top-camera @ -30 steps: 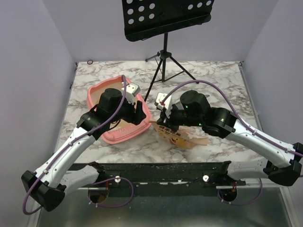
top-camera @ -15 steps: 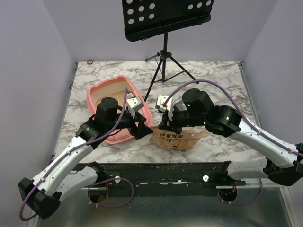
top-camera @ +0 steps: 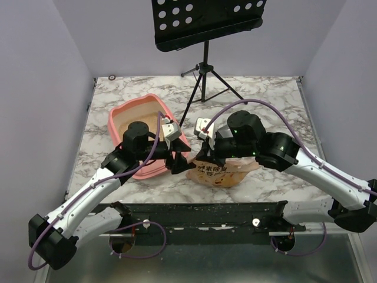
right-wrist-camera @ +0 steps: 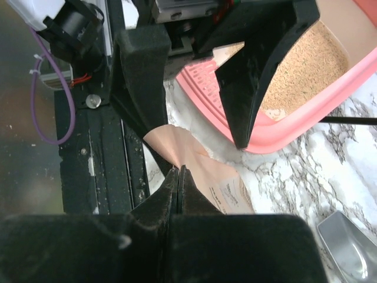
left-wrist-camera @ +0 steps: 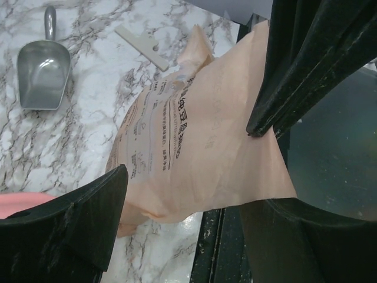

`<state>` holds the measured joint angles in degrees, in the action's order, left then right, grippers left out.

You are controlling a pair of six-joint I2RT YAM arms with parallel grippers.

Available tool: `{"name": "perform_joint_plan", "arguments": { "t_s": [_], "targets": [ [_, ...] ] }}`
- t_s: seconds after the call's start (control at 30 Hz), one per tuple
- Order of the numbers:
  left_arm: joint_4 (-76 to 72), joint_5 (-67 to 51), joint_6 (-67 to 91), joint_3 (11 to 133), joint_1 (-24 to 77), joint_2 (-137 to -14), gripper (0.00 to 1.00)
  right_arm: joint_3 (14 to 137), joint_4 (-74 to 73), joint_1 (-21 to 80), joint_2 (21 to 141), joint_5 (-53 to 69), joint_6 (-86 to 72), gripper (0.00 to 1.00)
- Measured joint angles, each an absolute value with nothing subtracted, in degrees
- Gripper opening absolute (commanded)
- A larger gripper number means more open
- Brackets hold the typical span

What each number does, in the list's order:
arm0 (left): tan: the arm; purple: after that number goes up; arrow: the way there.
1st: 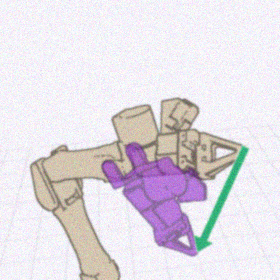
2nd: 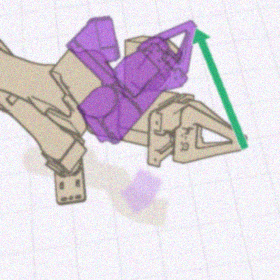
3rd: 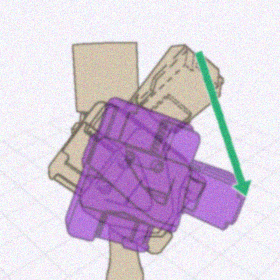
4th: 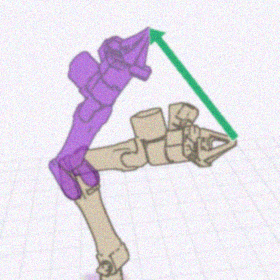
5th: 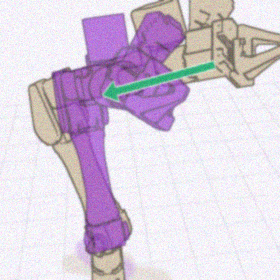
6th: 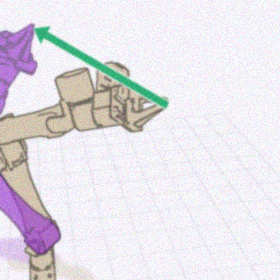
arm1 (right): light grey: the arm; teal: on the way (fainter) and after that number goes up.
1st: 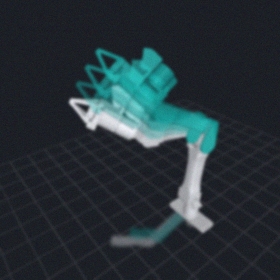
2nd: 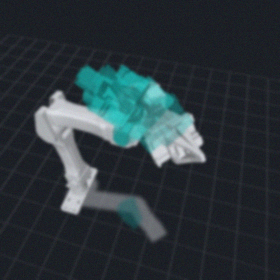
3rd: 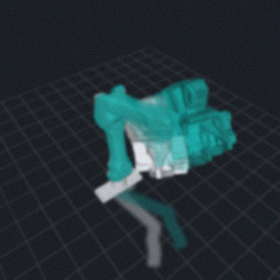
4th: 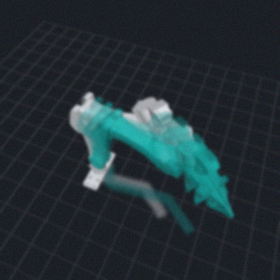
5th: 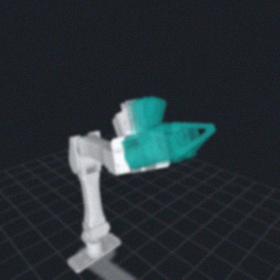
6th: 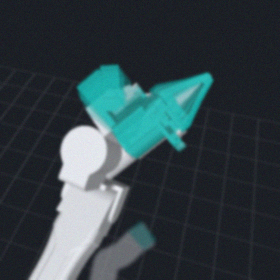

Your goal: Fill the litter box with clean litter

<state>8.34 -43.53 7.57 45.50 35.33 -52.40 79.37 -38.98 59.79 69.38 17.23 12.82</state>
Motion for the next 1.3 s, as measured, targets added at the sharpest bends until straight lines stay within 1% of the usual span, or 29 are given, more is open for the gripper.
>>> {"name": "perform_joint_plan", "arguments": {
  "t_s": [0.17, 0.4, 0.43, 0.47, 0.57, 0.6, 0.63, 0.67, 0.77, 0.8, 0.9, 0.93, 0.97, 1.03, 1.1, 1.17, 1.27, 1.3],
  "targets": [
    [4.8, -46.6, 8.7, 44.8, 36.0, -55.0, 0.75, 79.3, -37.5, 59.4, 69.8, 16.5, 12.4, 0.01],
    [4.0, -46.5, 7.9, 44.8, 37.6, -56.0, 0.59, 81.9, -34.4, 59.3, 74.0, 16.2, 12.0, 0.01],
    [4.3, -46.0, 7.6, 44.8, 37.6, -55.6, 0.54, 82.3, -34.3, 59.3, 74.5, 16.2, 12.0, 0.01],
    [4.5, -45.5, 7.2, 44.8, 37.6, -55.2, 0.44, 82.7, -34.1, 59.3, 75.0, 16.3, 11.9, 0.01],
    [6.1, -43.4, 5.7, 44.7, 37.8, -52.5, 0.25, 84.0, -33.5, 59.3, 76.4, 16.7, 11.6, 0.01],
    [6.5, -42.5, 5.3, 44.5, 37.8, -51.6, 0.17, 84.3, -33.4, 59.3, 76.8, 16.9, 11.4, 0.01],
    [6.9, -42.0, 4.5, 44.5, 38.0, -51.0, 0.06, 84.4, -33.1, 59.3, 77.0, 17.1, 11.4, 0.01],
    [7.6, -41.3, 4.1, 44.3, 38.0, -50.2, 0.00, 84.6, -33.1, 59.3, 77.2, 17.4, 11.2, 0.01],
    [8.8, -39.1, 3.0, 43.9, 38.1, -48.8, 0.00, 84.9, -33.0, 59.3, 77.8, 18.3, 10.9, 0.01],
    [9.0, -38.4, 2.9, 43.6, 38.3, -48.4, 0.00, 84.9, -32.9, 59.4, 77.9, 18.5, 10.8, 0.05],
    [9.1, -36.5, 2.4, 42.5, 38.6, -46.7, 0.00, 84.8, -32.6, 59.9, 77.9, 18.2, 10.1, 0.42],
    [9.2, -35.9, 2.3, 42.1, 38.8, -46.1, 0.00, 84.7, -32.1, 60.0, 77.7, 17.2, 10.0, 0.51],
    [9.3, -34.9, 2.3, 41.5, 38.8, -45.4, 0.00, 84.2, -31.2, 60.1, 77.1, 16.1, 9.6, 0.57],
    [9.3, -33.3, 2.3, 40.3, 38.7, -44.2, 0.00, 82.6, -29.6, 60.3, 74.7, 12.4, 9.3, 0.62],
    [9.3, -32.0, 2.3, 39.5, 38.8, -43.2, 0.00, 79.7, -28.7, 60.0, 70.6, 6.6, 9.0, 0.63],
    [9.2, -31.1, 2.3, 38.8, 39.2, -42.1, 0.00, 76.9, -28.3, 58.4, 66.7, 2.5, 7.8, 0.59],
    [8.9, -30.4, 2.0, 37.9, 40.2, -40.9, 0.00, 71.0, -27.4, 50.5, 60.4, -2.0, 4.9, 0.45],
    [8.6, -30.3, 1.9, 37.6, 40.5, -40.6, 0.00, 69.6, -27.5, 48.5, 59.3, -3.3, 4.2, 0.37]
  ]
}}
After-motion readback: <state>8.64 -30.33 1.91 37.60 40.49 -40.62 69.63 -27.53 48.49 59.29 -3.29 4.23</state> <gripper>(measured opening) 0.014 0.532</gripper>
